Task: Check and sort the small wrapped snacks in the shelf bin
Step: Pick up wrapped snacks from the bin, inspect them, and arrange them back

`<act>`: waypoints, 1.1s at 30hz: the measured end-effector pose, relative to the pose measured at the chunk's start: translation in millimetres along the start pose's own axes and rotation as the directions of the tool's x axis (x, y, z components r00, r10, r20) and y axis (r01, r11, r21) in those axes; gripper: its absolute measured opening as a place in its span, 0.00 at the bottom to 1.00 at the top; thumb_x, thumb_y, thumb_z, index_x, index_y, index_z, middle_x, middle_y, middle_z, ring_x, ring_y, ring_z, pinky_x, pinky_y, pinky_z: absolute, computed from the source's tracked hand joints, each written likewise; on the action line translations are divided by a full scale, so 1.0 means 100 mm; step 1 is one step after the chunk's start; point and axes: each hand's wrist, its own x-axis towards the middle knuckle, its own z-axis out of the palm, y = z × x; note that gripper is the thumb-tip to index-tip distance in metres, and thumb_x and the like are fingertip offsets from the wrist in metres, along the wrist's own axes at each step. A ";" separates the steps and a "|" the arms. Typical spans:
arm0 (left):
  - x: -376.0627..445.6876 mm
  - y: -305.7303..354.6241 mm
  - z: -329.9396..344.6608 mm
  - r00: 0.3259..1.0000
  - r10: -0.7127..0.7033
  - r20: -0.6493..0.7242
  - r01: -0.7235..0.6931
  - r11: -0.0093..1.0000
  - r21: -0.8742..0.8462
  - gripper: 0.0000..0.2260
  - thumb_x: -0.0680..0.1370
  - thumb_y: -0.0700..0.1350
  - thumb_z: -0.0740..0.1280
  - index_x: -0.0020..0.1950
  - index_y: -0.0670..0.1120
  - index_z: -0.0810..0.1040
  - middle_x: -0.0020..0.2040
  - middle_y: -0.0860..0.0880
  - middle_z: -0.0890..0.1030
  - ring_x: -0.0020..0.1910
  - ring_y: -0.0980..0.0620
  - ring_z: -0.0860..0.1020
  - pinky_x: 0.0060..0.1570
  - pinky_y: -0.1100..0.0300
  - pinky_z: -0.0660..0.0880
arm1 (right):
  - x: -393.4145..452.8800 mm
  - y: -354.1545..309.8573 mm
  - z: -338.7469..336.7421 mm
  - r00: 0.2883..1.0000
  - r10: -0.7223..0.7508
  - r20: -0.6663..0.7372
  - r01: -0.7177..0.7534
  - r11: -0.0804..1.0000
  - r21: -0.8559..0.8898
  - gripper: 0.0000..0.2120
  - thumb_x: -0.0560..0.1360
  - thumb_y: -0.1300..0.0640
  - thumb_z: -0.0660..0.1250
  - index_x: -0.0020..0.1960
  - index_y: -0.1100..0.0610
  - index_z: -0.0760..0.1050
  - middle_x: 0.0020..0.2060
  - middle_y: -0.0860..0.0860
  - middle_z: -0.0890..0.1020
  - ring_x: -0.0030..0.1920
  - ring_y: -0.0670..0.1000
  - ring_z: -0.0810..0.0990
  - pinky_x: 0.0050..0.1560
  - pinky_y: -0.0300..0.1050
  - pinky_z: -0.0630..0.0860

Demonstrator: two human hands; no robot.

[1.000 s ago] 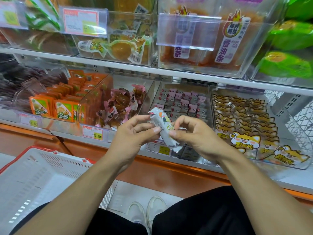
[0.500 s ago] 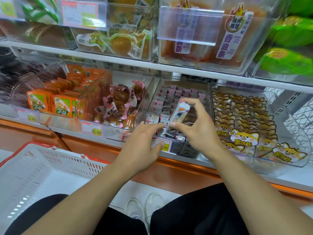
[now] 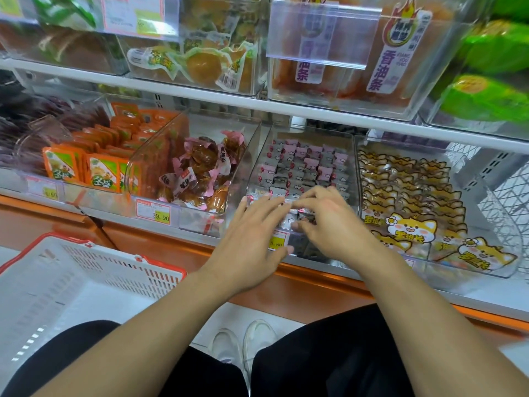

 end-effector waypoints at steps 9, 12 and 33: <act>0.04 0.04 0.12 0.989 -0.053 0.138 0.033 0.989 0.147 0.36 0.78 0.61 0.67 0.81 0.53 0.55 0.82 0.56 0.57 0.82 0.53 0.45 0.79 0.47 0.38 | -0.05 -0.04 -0.07 0.986 0.153 -0.061 -0.156 0.987 -0.043 0.07 0.79 0.48 0.67 0.43 0.46 0.75 0.43 0.42 0.78 0.45 0.49 0.78 0.44 0.48 0.76; 0.05 0.07 0.09 0.990 -0.068 0.120 0.055 0.993 0.106 0.33 0.78 0.58 0.68 0.79 0.53 0.59 0.80 0.55 0.62 0.82 0.54 0.48 0.78 0.51 0.36 | -0.04 -0.01 -0.08 0.959 0.154 -0.240 -0.124 0.983 0.133 0.07 0.80 0.50 0.65 0.44 0.46 0.71 0.44 0.42 0.76 0.44 0.47 0.76 0.42 0.47 0.73; 0.08 -0.07 -0.21 0.806 -0.588 -0.063 0.188 0.357 -0.915 0.07 0.84 0.41 0.63 0.48 0.46 0.80 0.38 0.50 0.85 0.40 0.52 0.84 0.44 0.62 0.81 | -0.05 -0.08 -0.27 0.870 0.453 0.193 -0.096 -0.229 0.969 0.03 0.80 0.66 0.64 0.51 0.64 0.77 0.52 0.62 0.85 0.50 0.56 0.87 0.46 0.44 0.84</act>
